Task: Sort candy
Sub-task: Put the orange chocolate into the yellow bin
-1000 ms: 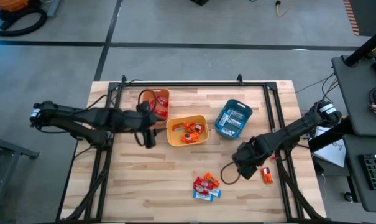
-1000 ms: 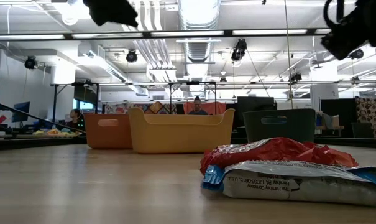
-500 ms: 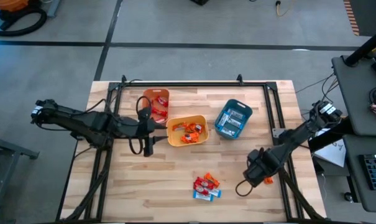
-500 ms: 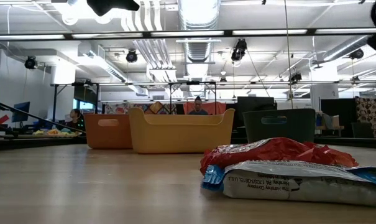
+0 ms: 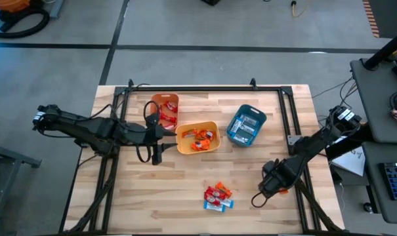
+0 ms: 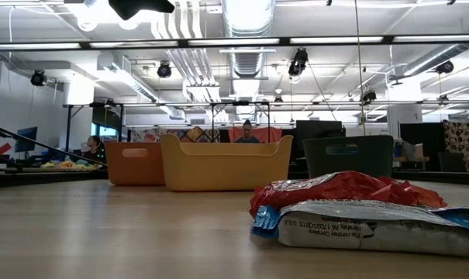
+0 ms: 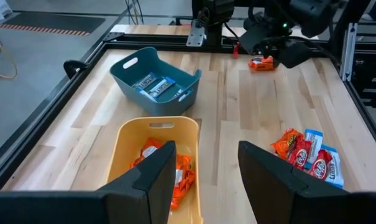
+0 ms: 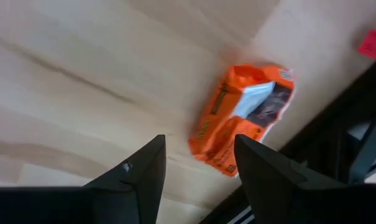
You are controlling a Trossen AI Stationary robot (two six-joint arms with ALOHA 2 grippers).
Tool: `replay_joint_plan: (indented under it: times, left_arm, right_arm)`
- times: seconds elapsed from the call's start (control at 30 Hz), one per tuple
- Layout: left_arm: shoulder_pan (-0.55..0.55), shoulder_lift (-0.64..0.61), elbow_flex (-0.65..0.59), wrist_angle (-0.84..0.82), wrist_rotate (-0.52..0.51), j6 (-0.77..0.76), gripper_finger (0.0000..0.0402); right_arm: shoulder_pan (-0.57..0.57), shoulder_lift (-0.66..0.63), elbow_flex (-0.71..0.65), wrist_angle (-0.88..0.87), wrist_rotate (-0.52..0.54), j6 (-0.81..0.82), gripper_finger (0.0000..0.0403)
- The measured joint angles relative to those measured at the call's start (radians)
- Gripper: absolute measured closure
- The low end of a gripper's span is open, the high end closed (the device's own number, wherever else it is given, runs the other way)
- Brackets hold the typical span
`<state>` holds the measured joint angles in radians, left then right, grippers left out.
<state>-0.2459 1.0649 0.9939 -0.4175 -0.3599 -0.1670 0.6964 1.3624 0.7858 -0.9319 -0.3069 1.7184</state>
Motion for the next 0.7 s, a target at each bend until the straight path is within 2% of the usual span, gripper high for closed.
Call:
replay_joint_plan:
  times: [0.4,0.7]
  left_arm:
    - [0.000,0.000,0.000,0.003,0.000,0.000,0.0244]
    - [0.000,0.000,0.000,0.003,0.000,0.000,0.0244]
  right_arm:
    - [0.000,0.000,-0.048,0.008,0.010,0.018,0.0282]
    - [-0.001,0.000,-0.118,0.117,0.018,0.018,0.0289]
